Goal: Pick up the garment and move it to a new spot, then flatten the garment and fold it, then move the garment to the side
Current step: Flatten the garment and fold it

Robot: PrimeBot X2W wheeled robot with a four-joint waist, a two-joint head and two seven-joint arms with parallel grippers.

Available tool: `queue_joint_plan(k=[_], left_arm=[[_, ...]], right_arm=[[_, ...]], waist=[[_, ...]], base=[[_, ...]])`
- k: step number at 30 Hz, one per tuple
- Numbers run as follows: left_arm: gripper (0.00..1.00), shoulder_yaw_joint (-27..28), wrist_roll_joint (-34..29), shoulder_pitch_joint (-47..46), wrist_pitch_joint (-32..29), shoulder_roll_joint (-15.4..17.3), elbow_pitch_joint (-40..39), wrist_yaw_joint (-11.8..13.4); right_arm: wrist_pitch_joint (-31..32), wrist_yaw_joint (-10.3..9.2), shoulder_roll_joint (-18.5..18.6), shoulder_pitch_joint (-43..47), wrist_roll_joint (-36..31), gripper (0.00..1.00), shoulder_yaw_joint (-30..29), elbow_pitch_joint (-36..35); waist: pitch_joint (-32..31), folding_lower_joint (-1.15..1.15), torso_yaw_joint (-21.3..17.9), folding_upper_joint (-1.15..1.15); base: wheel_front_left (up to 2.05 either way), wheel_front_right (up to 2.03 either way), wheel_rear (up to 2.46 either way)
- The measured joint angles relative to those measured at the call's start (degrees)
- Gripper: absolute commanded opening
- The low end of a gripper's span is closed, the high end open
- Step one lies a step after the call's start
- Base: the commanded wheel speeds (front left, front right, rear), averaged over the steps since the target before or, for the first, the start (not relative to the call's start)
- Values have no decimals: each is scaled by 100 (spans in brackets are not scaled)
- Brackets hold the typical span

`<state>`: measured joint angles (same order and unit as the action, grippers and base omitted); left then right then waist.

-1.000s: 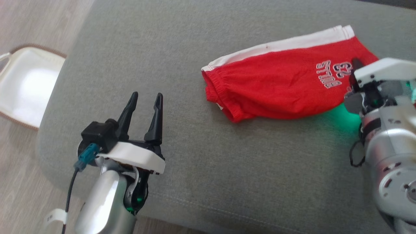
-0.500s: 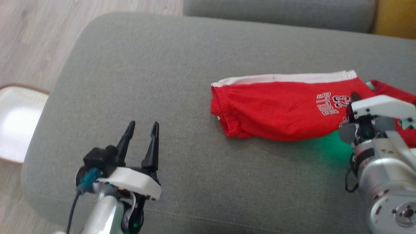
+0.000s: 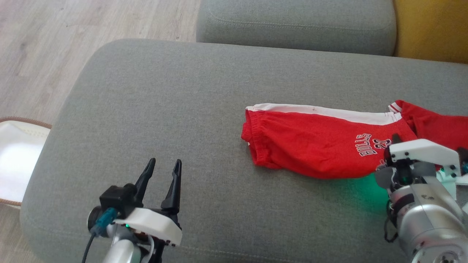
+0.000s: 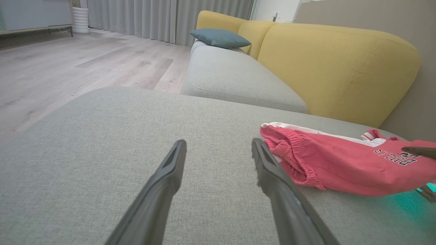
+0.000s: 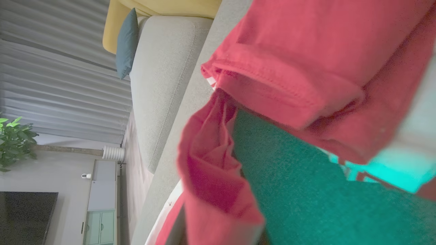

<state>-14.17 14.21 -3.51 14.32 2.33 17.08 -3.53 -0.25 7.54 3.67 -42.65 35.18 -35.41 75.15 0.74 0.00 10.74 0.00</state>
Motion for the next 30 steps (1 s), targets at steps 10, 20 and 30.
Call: queue_joint_plan(k=[10,20,30], left_arm=[[100,-1,-52,-9,-1,3,12,-51],[100,4,-52,-13,-1,4,74,-52],[100,-4,-52,-14,-1,5,85,-51]], right_arm=[[-40,0,1,23,1236,0,2106,-650],[-207,0,-1,1241,3165,0,4938,-2381],[-684,0,1,1257,3971,0,6356,-2664]], waist=[[-27,0,128,0],[-17,0,369,0],[-11,0,655,0]], base=[[0,0,0],[0,0,0],[0,0,0]])
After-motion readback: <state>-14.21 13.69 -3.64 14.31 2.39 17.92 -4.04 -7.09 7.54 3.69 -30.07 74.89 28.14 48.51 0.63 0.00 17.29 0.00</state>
